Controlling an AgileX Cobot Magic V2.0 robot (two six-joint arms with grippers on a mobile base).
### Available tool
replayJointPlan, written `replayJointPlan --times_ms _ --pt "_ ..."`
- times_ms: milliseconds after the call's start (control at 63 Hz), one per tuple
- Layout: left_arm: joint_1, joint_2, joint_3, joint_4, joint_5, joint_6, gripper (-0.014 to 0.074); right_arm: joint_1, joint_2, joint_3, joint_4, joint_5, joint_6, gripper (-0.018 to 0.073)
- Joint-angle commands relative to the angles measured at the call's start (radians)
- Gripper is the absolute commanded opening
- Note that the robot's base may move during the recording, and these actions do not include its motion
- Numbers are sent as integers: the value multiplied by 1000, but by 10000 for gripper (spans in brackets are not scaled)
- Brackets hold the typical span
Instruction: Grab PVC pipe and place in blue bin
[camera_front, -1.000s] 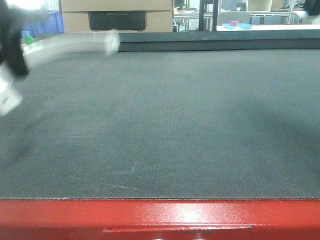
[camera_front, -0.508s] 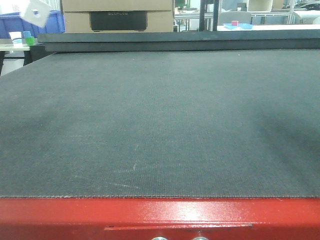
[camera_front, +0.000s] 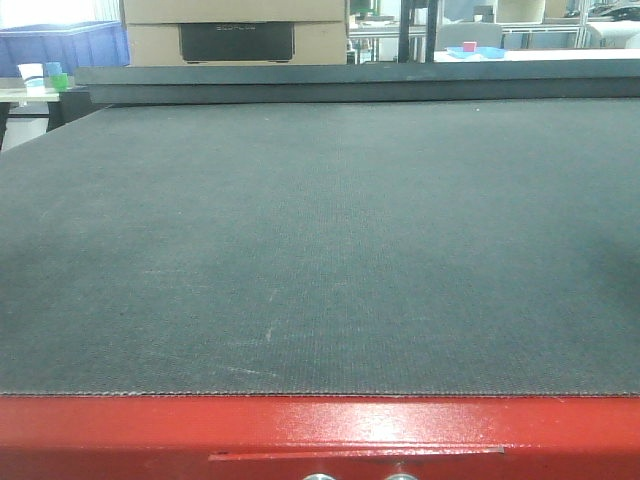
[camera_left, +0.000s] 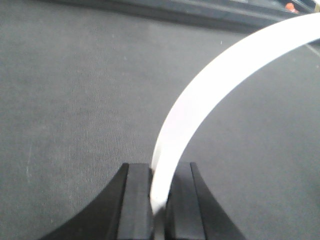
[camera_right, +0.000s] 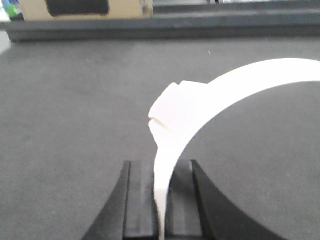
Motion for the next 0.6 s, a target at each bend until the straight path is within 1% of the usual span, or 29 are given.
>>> replayJointPlan --times_ms 0,95,190,254,349,460,524,587 --pt "5 -23 0 6 -58 -7 -111 12 -9 -11 -1 -38 -37 -161" --pt "5 -43 0 6 -91 -7 -111 25 -9 -22 -1 -35 -53 -161" --pt "5 -57 0 25 -131 -7 -111 26 -9 -52 9 36 -101 -161" --pt "5 -59 0 27 -147 -7 -111 26 -9 -89 54 95 -149 -161" --pt "5 -59 0 27 -152 -7 -111 26 -3 -156 154 201 -251 -161" --pt "5 -59 0 27 -152 -7 -111 26 25 -211 229 341 -357 -161" --pt "5 -57 0 27 -152 -7 -111 26 32 -215 277 318 -363 -161" --pt "5 -57 0 27 -152 -7 -111 26 30 -215 294 262 -366 -161"
